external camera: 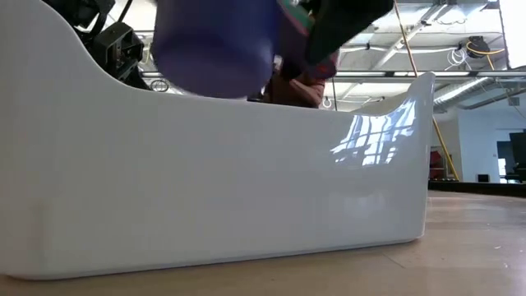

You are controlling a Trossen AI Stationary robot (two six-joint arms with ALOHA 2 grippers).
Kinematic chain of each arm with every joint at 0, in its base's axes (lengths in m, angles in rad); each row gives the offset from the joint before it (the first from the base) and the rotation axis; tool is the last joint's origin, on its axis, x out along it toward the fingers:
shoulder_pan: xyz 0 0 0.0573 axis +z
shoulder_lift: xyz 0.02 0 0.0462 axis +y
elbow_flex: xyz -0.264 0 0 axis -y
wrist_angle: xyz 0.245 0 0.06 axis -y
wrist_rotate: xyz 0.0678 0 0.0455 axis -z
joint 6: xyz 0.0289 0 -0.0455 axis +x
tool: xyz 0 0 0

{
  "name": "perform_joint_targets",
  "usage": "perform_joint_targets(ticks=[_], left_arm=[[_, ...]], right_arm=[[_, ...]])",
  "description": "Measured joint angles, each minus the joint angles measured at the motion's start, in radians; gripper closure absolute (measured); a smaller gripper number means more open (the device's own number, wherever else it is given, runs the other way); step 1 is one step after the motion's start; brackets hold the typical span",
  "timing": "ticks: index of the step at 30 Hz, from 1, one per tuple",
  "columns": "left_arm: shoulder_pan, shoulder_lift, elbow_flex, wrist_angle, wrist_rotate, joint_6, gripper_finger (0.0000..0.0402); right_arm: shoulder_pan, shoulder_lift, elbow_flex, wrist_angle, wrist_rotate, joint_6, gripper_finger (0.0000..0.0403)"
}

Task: Nest measuring cups in basket
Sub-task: Put the stacked measuring cups into the white bin

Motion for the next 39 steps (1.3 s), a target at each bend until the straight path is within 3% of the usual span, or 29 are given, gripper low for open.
perform_joint_targets(ticks=[8, 28, 35, 39], left_arm=[[-0.013, 0.000, 0.000, 0.000, 0.000, -0.001, 0.0378], [-0.013, 0.001, 0.000, 0.005, 0.000, 0.011, 0.0378], [-0.013, 0.001, 0.000, 0.005, 0.000, 0.022, 0.0378], [-0.013, 0.001, 0.000, 0.004, 0.001, 0.022, 0.0378]], right_arm=[[0.011, 0.063, 0.000, 0.040, 0.021, 0.064, 0.0275], [0.008, 0.209, 0.001, 0.091, 0.025, 0.035, 0.0274], [0.008, 0.202, 0.000, 0.095, 0.022, 0.035, 0.0160], [0.004, 0.174, -0.002, 0.064, -0.025, 0.040, 0.0121]])
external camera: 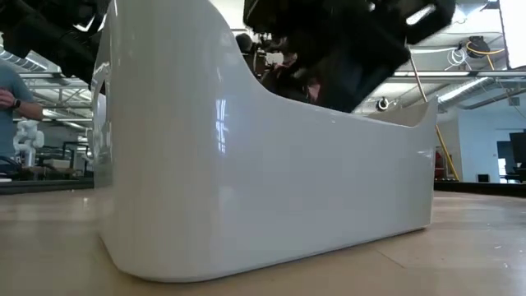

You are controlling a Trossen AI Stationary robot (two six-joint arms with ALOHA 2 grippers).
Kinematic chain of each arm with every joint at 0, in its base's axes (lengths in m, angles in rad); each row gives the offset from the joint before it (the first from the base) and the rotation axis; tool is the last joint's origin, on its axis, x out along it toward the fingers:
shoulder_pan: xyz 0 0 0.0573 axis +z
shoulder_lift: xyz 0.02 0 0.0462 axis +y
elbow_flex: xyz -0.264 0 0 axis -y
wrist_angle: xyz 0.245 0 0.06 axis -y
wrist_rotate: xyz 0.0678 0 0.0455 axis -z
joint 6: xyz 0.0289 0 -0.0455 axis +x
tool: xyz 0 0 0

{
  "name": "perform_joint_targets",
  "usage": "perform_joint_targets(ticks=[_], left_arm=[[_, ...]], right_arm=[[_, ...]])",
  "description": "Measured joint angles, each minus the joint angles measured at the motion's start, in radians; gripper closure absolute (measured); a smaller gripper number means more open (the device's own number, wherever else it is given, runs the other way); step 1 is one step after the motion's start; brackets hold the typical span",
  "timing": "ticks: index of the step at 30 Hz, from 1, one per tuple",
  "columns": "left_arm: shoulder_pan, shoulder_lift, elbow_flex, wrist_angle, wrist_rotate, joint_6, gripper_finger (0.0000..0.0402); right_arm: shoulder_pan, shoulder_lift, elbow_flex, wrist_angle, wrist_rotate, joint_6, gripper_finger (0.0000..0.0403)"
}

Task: Nest measuring cups in basket
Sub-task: Put the stacked measuring cups into the white bin, then return to Home Position

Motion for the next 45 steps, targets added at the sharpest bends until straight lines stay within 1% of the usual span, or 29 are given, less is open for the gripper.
perform_joint_targets(ticks=[3, 6, 8, 10, 12, 13, 16, 20, 24, 25, 27, 31, 33, 36, 40, 45], left_arm=[[0.000, 0.000, 0.000, 0.000, 0.000, 0.000, 0.0378], [0.000, 0.000, 0.000, 0.000, 0.004, -0.003, 0.0378], [0.000, 0.000, 0.000, 0.003, 0.025, -0.004, 0.0378], [0.000, 0.000, 0.000, 0.016, 0.048, -0.009, 0.0378], [0.000, 0.000, 0.000, 0.045, 0.069, -0.011, 0.0378], [0.000, 0.000, 0.000, 0.062, 0.079, -0.005, 0.0378], [0.000, 0.001, 0.022, 0.079, 0.098, 0.026, 0.0378], [0.000, -0.006, 0.093, 0.049, 0.150, 0.125, 0.0378], [0.000, -0.068, 0.204, -0.077, 0.159, 0.244, 0.0396], [0.000, -0.094, 0.218, -0.097, 0.156, 0.273, 0.0397], [0.000, -0.144, 0.224, -0.105, 0.148, 0.326, 0.0397], [-0.008, -0.245, 0.153, -0.096, 0.092, 0.347, 0.0398], [-0.013, -0.282, 0.097, -0.049, 0.073, 0.351, 0.0399], [-0.013, -0.319, 0.016, 0.050, 0.071, 0.372, 0.0399], [-0.013, -0.343, -0.091, 0.151, 0.070, 0.383, 0.0400], [-0.012, -0.342, -0.239, 0.331, 0.070, 0.354, 0.0400]], right_arm=[[-0.001, -0.038, 0.000, -0.005, -0.006, 0.010, 0.0111], [-0.002, -0.081, 0.000, -0.007, -0.006, -0.006, 0.0112], [-0.002, -0.115, 0.000, -0.004, -0.005, -0.040, 0.0115], [-0.008, -0.164, -0.002, 0.016, 0.025, -0.059, 0.0121], [-0.030, -0.241, -0.036, 0.096, 0.054, -0.091, 0.0135], [-0.047, -0.287, -0.071, 0.148, 0.071, -0.104, 0.0146], [-0.135, -0.456, -0.231, 0.359, 0.072, -0.107, 0.0192], [-0.288, -0.731, -0.493, 0.552, 0.071, -0.107, 0.0274], [-0.426, -1.042, -0.704, 0.671, 0.075, -0.099, 0.0371], [-0.448, -1.114, -0.741, 0.680, 0.071, -0.100, 0.0386], [-0.486, -1.248, -0.802, 0.681, 0.069, -0.100, 0.0394], [-0.522, -1.447, -0.907, 0.696, 0.075, -0.085, 0.0401], [-0.529, -1.522, -0.964, 0.697, 0.077, -0.073, 0.0402], [-0.533, -1.607, -1.060, 0.722, 0.105, -0.053, 0.0402], [-0.533, -1.669, -1.210, 0.860, 0.131, -0.021, 0.0403], [-0.533, -1.682, -1.381, 1.007, 0.130, 0.018, 0.0403]])
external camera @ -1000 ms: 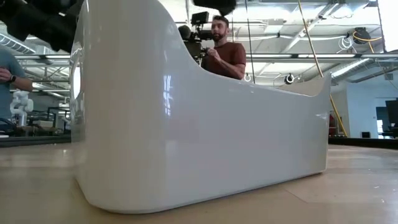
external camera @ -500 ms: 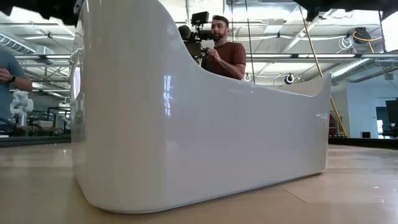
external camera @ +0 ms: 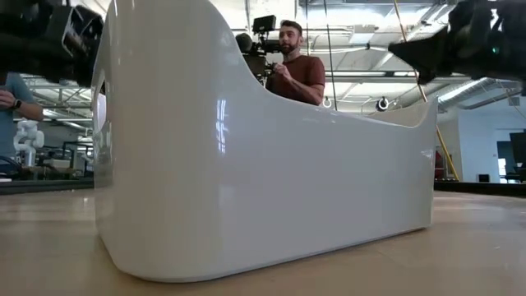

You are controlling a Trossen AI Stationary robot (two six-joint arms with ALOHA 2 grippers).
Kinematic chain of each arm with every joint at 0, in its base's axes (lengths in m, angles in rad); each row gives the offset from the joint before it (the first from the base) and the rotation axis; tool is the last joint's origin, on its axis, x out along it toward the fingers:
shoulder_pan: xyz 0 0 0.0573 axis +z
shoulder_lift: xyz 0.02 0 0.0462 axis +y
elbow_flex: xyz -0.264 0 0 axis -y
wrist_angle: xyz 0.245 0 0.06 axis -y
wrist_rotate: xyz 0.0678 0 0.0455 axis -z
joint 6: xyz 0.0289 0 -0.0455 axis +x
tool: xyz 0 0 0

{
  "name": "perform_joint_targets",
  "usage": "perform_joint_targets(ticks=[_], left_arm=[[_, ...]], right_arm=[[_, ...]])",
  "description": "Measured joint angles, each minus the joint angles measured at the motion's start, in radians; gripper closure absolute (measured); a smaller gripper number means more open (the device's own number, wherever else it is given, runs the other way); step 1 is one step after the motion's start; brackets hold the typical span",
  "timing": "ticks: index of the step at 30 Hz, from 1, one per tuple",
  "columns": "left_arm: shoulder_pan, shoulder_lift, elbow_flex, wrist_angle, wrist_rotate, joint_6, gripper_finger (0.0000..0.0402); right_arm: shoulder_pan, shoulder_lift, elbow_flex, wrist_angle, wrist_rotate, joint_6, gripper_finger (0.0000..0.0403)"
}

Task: Nest measuring cups in basket
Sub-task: Return to Home Position

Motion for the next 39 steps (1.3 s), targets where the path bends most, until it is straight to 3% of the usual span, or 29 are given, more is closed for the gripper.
perform_joint_targets(ticks=[4, 17, 28, 39], left_arm=[[0.000, 0.001, -0.115, 0.155, 0.001, -0.046, 0.0400], [0.000, 0.005, -0.121, 0.124, 0.001, 0.020, 0.0385], [0.000, 0.005, -0.121, 0.119, -0.001, 0.073, 0.0398], [0.000, 0.005, -0.121, 0.121, -0.001, 0.070, 0.0366]], right_arm=[[-0.002, 0.002, -0.033, -0.026, -0.002, 0.022, 0.0403], [-0.006, 0.005, -0.037, -0.062, 0.000, 0.010, 0.0403], [-0.006, 0.006, -0.039, -0.064, -0.003, 0.007, 0.0403], [-0.006, 0.006, -0.039, -0.064, -0.003, 0.007, 0.0403]])
